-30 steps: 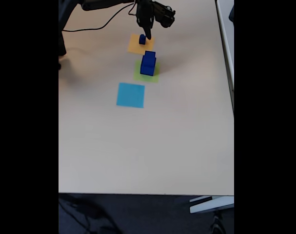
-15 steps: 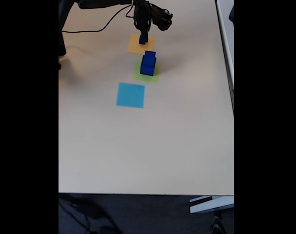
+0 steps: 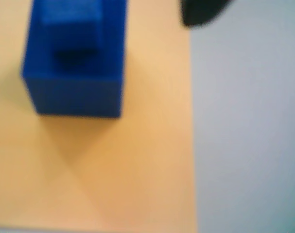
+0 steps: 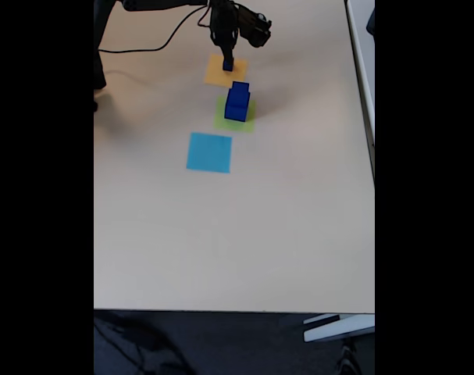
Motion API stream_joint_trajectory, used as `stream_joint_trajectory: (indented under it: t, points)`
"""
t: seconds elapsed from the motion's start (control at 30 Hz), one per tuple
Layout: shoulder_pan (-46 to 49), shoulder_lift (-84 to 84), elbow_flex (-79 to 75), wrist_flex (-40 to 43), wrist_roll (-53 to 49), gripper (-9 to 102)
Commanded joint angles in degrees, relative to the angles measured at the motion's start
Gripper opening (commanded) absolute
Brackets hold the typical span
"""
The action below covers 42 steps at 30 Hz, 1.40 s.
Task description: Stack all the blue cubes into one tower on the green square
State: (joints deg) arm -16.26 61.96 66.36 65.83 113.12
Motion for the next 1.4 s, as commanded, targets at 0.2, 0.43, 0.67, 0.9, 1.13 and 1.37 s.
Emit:
stream_joint_trajectory:
  t: [0.2,0.43,0.67,0.9,1.13,1.37]
  points:
    - [-0.62,5.62,0.53,-1.32,0.44,18]
    - [-0.62,5.54,1.14,-1.85,0.53,13]
    - [-0.62,5.62,1.58,-2.20,0.53,13]
    - [-0.62,5.54,1.93,-2.64,0.53,11]
    - [-0.53,5.62,2.46,-2.64,0.35,10]
    - [-0.26,6.15,2.99,-2.64,-0.18,10]
